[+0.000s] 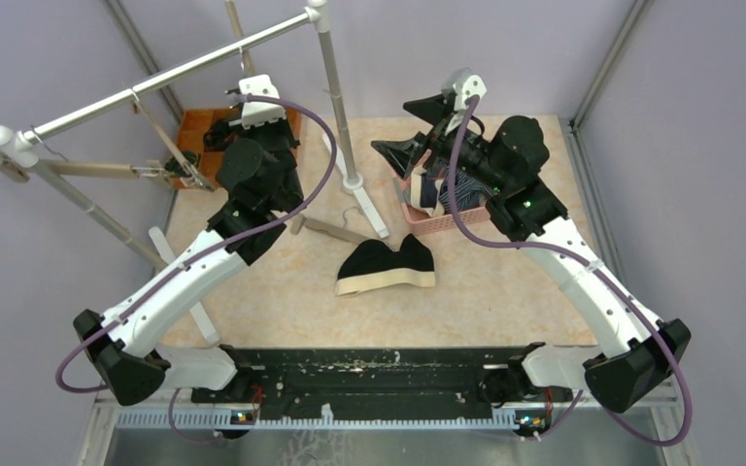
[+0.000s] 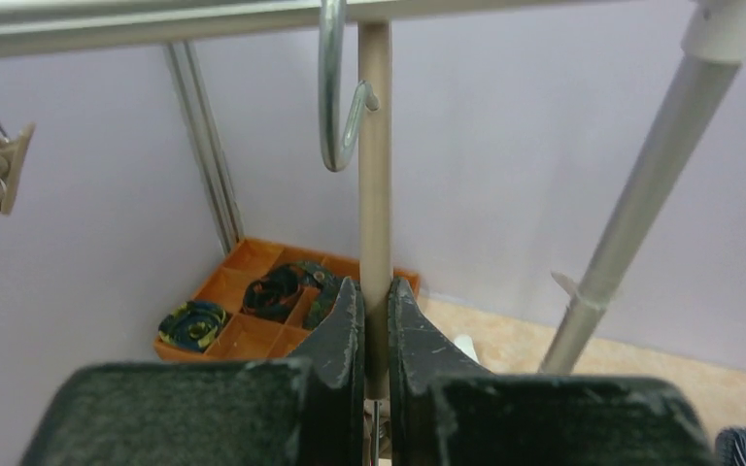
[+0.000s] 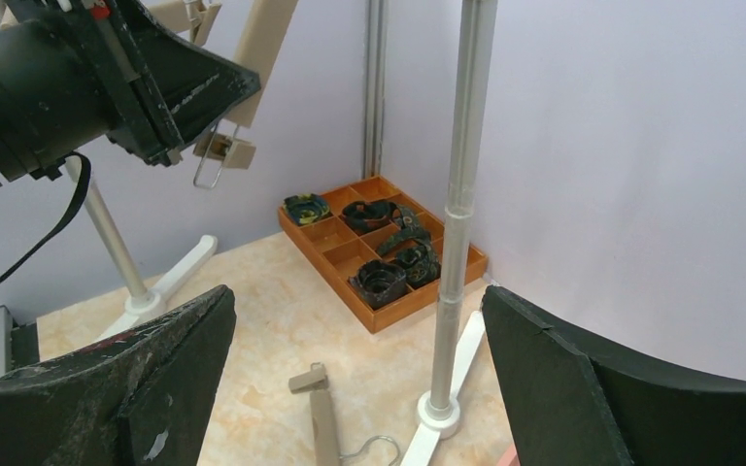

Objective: Remove the underwear clipped to the hanger

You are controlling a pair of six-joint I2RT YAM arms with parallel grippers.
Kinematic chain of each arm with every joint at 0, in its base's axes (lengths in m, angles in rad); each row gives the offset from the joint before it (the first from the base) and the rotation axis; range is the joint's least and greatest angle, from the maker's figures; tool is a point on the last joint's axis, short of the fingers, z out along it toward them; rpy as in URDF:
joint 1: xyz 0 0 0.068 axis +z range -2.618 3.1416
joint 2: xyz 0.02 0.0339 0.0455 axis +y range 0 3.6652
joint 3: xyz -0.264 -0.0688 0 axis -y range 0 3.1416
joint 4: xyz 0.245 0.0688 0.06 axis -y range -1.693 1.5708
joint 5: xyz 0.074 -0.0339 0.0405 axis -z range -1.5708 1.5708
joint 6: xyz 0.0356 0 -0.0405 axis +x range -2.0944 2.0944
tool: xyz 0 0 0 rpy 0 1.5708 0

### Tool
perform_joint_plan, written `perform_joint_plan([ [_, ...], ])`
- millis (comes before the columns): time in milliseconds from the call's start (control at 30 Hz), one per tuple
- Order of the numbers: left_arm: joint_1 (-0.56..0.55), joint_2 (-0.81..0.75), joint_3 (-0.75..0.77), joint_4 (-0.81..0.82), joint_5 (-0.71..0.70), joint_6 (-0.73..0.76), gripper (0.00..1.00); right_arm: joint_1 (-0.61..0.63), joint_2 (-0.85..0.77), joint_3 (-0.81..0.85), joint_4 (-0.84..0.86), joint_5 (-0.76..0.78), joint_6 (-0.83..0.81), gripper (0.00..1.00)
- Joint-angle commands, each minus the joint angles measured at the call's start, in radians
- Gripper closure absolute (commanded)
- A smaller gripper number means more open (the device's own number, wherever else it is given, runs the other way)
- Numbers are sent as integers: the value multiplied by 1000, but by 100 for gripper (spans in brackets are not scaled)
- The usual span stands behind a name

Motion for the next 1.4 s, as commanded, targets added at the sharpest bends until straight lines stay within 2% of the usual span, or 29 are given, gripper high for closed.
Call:
perform_joint_plan([
  [0,6,-7,-7,399,-5,194,100,-3,-13,21,37,9,-1,3],
  [200,31,11,-37,562,-1,236,100,-3,-15,-2,47,1,21,3],
  [267,47,13,-43,562,7,212,100,-3,-20,-9,44,1,26,3],
  [300,59,15,-38,532,15,181,100,-3,-25,-13,43,1,27,3],
  [467,168,17,12,167,125,-164,100,-3,-59,-38,25,-1,34,3],
  [600,260,30,36,-13,235,-351,100,-3,-88,-62,14,-4,41,3],
  [967,316,83,126,-256,392,-474,100,-3,-86,-69,-17,-10,43,3],
  [1200,336,55,56,-335,417,-565,100,-3,-79,-79,-2,-13,39,3],
  [1367,338,23,-15,-326,467,-614,100,-3,-65,-75,-6,-14,31,3],
])
